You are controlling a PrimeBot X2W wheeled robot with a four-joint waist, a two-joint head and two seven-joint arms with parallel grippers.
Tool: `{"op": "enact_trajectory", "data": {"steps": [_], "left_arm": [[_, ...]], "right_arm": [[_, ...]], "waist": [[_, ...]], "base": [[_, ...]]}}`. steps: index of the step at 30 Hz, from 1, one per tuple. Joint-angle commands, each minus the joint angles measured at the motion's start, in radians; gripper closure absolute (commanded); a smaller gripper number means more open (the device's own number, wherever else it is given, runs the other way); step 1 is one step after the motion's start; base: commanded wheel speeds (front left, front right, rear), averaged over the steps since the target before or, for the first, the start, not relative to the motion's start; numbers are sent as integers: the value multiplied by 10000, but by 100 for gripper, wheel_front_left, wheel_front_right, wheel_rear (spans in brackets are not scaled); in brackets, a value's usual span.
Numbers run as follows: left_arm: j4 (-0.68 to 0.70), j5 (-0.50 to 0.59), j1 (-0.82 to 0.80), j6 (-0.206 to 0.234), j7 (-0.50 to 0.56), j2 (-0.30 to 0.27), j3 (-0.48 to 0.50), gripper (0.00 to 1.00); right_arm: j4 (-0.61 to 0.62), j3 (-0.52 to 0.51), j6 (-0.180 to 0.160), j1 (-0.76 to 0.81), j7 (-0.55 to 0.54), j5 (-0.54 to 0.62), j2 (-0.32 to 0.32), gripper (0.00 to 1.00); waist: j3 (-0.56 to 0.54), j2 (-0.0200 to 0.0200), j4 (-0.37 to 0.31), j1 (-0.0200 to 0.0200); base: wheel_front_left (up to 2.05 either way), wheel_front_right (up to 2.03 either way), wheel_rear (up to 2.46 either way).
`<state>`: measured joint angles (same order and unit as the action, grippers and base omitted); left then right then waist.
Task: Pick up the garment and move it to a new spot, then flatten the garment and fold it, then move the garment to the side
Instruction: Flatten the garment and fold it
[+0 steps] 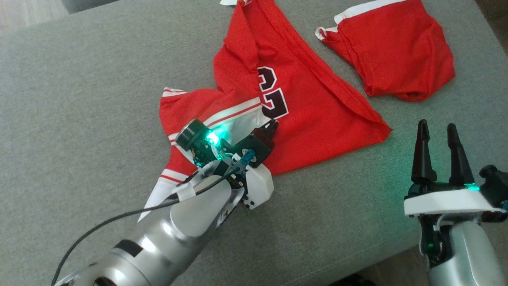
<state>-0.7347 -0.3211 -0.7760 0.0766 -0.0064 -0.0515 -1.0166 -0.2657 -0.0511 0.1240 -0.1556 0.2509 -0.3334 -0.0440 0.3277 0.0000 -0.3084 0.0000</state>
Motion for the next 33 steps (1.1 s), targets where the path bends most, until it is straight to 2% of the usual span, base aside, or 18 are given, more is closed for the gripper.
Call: {"op": "enact_trajectory", "data": {"steps": [1,8,12,16,23,30,33], "left_arm": [[345,-91,-499,89,-125,12,115,100],[463,-396,-776,157,-332,12,33,100],[620,-536,-1420,-135,-253,-245,260,100],[875,-485,-2523,-739,183,-1074,415,100],[678,-73,-4553,-1813,1257,-2913,190,100],[-64,-122,-6253,-2060,1801,-4378,-254,100],[-321,-171,-6874,-2067,2046,-4864,-1012,100]], "right_arm": [[234,142,67,-127,108,80,-62,0],[124,55,67,-114,108,168,-62,0],[61,-2,67,-75,109,190,-62,0],[-67,96,67,-64,109,139,-62,0],[-187,464,67,-197,109,-116,-62,0],[-130,870,67,-394,109,-420,-62,0],[-70,1024,67,-482,109,-508,-62,0]], "waist": [[-64,0,61,0],[-380,0,291,0],[-584,0,468,0],[-729,0,525,0],[-569,0,198,0],[-75,0,-304,0],[169,0,-492,0]], "base": [[0,0,0],[0,0,0],[0,0,0],[0,0,0],[0,0,0],[0,0,0],[0,0,0]]}}
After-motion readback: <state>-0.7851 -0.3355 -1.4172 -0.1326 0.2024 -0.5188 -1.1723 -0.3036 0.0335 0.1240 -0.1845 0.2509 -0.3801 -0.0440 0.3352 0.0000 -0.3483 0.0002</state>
